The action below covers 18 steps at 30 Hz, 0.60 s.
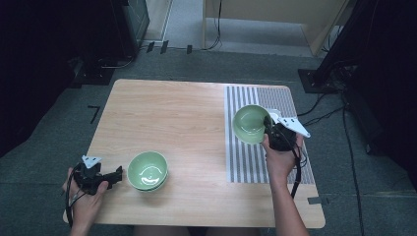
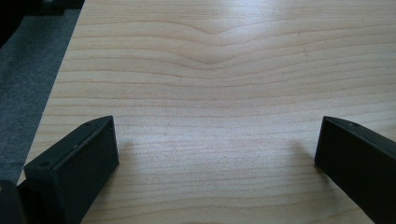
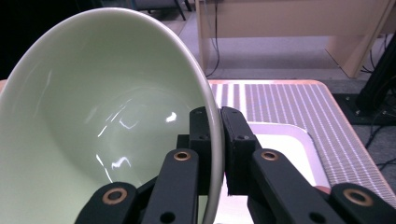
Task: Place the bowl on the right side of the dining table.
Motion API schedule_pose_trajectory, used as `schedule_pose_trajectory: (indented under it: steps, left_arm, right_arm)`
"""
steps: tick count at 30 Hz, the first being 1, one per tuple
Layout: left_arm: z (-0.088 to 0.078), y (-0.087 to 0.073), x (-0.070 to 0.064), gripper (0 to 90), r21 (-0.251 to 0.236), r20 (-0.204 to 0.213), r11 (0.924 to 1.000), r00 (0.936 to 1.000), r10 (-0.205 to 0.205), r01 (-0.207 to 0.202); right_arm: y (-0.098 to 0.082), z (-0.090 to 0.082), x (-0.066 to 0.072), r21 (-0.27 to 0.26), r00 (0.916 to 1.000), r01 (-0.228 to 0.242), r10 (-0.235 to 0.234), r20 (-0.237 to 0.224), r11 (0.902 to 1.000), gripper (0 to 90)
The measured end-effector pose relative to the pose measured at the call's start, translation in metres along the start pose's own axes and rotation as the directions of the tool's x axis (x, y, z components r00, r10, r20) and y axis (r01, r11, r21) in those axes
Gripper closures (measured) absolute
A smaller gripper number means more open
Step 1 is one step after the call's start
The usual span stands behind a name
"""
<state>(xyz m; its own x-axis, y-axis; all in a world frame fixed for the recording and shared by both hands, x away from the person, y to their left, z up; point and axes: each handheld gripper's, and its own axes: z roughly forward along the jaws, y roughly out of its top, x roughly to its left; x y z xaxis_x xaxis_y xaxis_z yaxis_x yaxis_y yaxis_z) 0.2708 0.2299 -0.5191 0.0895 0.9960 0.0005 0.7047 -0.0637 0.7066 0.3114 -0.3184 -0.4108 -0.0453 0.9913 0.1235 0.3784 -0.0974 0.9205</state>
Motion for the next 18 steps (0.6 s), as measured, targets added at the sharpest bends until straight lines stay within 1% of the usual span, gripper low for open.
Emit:
schedule_pose_trajectory:
  steps: [4, 5, 7, 10, 11, 12, 18]
  left_arm:
    - [0.0, 0.0, 0.0, 0.0, 0.0, 0.0, 1.0, 1.0, 0.0, 0.0]
    - [0.0, 0.0, 0.0, 0.0, 0.0, 0.0, 1.0, 1.0, 0.0, 0.0]
    - [0.0, 0.0, 0.0, 0.0, 0.0, 0.0, 1.0, 1.0, 0.0, 0.0]
    - [0.0, 0.0, 0.0, 0.0, -0.001, 0.0, 1.0, 1.0, 0.0, 0.0]
    - [0.0, 0.0, 0.0, 0.0, -0.001, 0.0, 1.0, 1.0, 0.0, 0.0]
    - [0.0, 0.0, 0.0, 0.0, -0.001, 0.0, 1.0, 1.0, 0.0, 0.0]
    - [0.0, 0.0, 0.0, 0.0, 0.0, 0.0, 1.0, 1.0, 0.001, -0.001]
  right_arm:
    - [-0.001, 0.005, -0.009, 0.008, 0.9998, -0.008, 0.008, 0.018, 0.9999, 84.7]
    - [-0.001, 0.005, -0.009, 0.008, 0.9998, -0.008, 0.008, 0.018, 0.9999, 84.7]
    - [-0.001, 0.009, -0.014, 0.019, 0.9994, -0.021, 0.021, 0.028, 0.9996, 84.7]
    - [-0.002, 0.012, -0.018, 0.025, 0.9989, -0.024, 0.023, 0.042, 0.9994, 84.6]
    - [-0.003, 0.013, -0.019, 0.029, 0.9987, -0.028, 0.027, 0.044, 0.9992, 84.6]
    - [-0.004, 0.017, -0.024, 0.035, 0.9978, -0.045, 0.043, 0.049, 0.9984, 84.6]
    - [-0.005, 0.026, -0.035, 0.051, 0.9953, -0.065, 0.061, 0.075, 0.9966, 84.7]
